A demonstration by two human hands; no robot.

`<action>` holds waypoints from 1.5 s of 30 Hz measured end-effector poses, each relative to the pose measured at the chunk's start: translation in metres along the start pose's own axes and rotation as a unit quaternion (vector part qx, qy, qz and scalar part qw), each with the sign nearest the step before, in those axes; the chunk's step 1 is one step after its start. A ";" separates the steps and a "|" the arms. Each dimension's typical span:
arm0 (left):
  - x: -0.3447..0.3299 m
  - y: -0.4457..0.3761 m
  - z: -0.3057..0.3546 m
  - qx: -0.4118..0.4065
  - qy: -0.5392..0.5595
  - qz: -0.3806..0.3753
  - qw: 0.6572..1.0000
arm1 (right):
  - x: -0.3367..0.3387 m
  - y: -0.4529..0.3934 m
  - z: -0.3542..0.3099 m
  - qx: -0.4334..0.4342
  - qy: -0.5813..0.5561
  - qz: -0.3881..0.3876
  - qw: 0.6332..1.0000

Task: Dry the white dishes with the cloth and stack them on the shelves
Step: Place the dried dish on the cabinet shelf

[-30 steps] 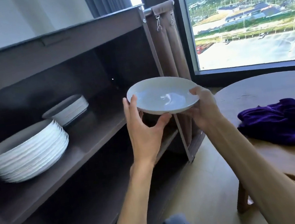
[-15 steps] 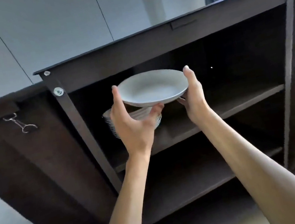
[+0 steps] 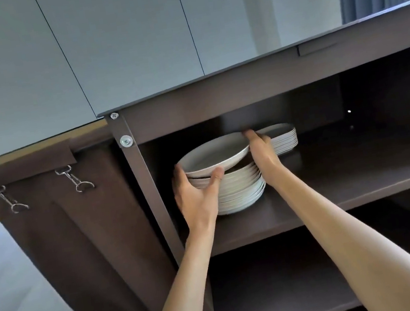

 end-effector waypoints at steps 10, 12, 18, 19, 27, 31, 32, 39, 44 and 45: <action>-0.014 0.003 -0.005 -0.010 -0.064 -0.040 0.997 | 0.006 -0.006 0.033 -0.024 0.039 0.007 0.999; -0.017 0.004 -0.008 -0.014 -0.069 -0.049 0.996 | 0.005 -0.002 0.038 -0.031 0.019 0.002 0.999; -0.024 0.011 -0.027 0.024 -0.057 -0.112 0.992 | 0.000 0.005 0.040 0.007 -0.011 0.004 1.000; -0.025 0.013 -0.028 0.021 -0.063 -0.120 0.991 | 0.000 0.008 0.042 0.009 -0.005 0.011 1.000; -0.036 0.024 -0.037 0.032 -0.114 -0.072 0.990 | 0.001 0.009 0.045 0.026 -0.001 0.044 0.999; -0.037 0.018 -0.041 0.056 -0.120 -0.063 0.989 | -0.006 0.000 0.042 0.029 0.040 0.004 0.999; -0.037 0.014 -0.041 0.068 -0.121 -0.063 0.988 | -0.009 -0.001 0.040 0.034 0.060 0.001 0.998; -0.044 -0.008 -0.051 0.134 -0.119 -0.071 0.981 | -0.018 0.005 0.047 0.051 0.114 0.015 0.992; -0.051 -0.023 -0.050 0.116 -0.137 -0.051 0.982 | -0.035 -0.009 0.056 0.036 0.136 -0.070 0.988; -0.052 -0.026 -0.050 0.114 -0.137 -0.048 0.983 | -0.037 -0.012 0.059 0.030 0.134 -0.087 0.987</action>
Point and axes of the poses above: each hand's wrist, its own y-axis away from the middle knuckle, its own x-axis out of the back of the hand, z = x × y, the point moved 10 cm from there along -y, towards the middle knuckle, and after that the axes turned 4 degrees about x, right-handed, at the moved point
